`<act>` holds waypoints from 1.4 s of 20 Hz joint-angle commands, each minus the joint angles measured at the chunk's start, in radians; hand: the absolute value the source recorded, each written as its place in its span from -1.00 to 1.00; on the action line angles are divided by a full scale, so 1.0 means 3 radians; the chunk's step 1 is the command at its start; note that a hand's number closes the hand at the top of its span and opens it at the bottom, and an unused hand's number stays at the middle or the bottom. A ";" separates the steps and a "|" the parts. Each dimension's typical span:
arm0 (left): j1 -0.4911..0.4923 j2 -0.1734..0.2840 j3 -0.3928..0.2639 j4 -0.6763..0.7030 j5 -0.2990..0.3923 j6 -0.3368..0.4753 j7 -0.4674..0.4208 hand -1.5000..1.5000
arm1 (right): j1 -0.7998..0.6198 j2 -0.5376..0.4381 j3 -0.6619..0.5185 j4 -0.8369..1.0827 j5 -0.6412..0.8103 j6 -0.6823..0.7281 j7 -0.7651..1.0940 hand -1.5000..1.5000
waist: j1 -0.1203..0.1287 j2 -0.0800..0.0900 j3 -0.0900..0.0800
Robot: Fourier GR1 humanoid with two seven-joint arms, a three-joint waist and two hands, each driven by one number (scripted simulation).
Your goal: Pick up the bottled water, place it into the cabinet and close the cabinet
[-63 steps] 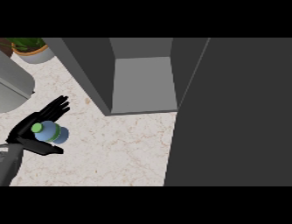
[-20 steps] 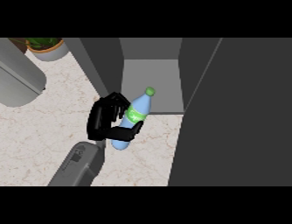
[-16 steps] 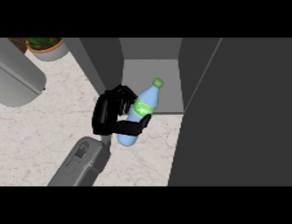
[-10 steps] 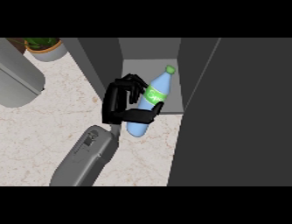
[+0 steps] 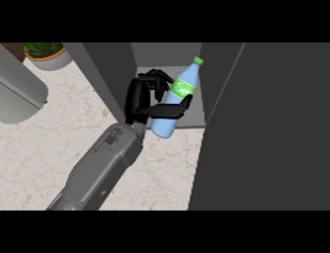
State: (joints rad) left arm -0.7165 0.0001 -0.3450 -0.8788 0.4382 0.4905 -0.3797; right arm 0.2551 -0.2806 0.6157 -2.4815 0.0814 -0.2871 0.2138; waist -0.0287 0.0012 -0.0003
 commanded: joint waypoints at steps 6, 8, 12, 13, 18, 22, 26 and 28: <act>-0.0610 0.0000 0.0309 0.1020 0.0310 0.0045 -0.0286 1.00 | -0.0004 -0.0112 -0.0304 -0.0350 -0.0126 0.0078 0.0245 -1.00 | -0.0018 0.0022 -0.0001; -0.0648 0.0000 0.0112 0.1190 0.0345 0.0318 -0.0378 1.00 | 0.0079 -0.0110 -0.0176 -0.0172 -0.0104 0.0149 -0.0052 -1.00 | -0.0059 0.0022 0.0001; -0.0749 0.0000 0.0302 0.1533 0.0352 0.0219 -0.0606 1.00 | 0.0235 -0.0160 -0.0186 -0.0489 -0.0121 0.0099 0.0066 -1.00 | -0.0061 0.0026 -0.0002; -0.0792 0.0000 0.0180 0.1610 0.0345 0.0372 -0.0583 1.00 | 0.0185 -0.0189 -0.0171 -0.0481 -0.0120 0.0135 0.0093 -1.00 | -0.0093 0.0031 -0.0002; -0.0853 0.0000 0.0216 0.1826 0.0371 0.0412 -0.0772 1.00 | 0.0316 -0.0248 -0.0299 -0.0409 -0.0239 0.0231 -0.0126 -1.00 | -0.0075 0.0025 0.0000; -0.1138 0.0000 0.0297 0.2160 0.0281 0.0546 -0.0878 1.00 | 0.0219 -0.0252 -0.0432 -0.0241 -0.0370 0.0303 -0.0249 -1.00 | -0.0116 0.0051 0.0002; -0.1283 0.0014 0.0291 0.2396 0.0210 0.0474 -0.0838 -1.00 | 0.0215 -0.0256 -0.0400 -0.0300 -0.0372 0.0322 -0.0135 -1.00 | -0.0125 0.0061 0.0000; -0.1312 0.0000 0.0290 0.2415 0.0225 0.0462 -0.0845 -1.00 | 0.0133 -0.0162 -0.0369 -0.0234 -0.0374 0.0292 -0.0148 -1.00 | -0.0140 0.0069 -0.0001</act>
State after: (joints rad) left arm -1.0902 0.0024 -0.2639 -0.1969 0.5137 0.6346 -0.6164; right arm 0.2831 -0.3294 0.5107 -2.4812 0.0126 -0.2065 0.1409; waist -0.0677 0.0193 -0.0005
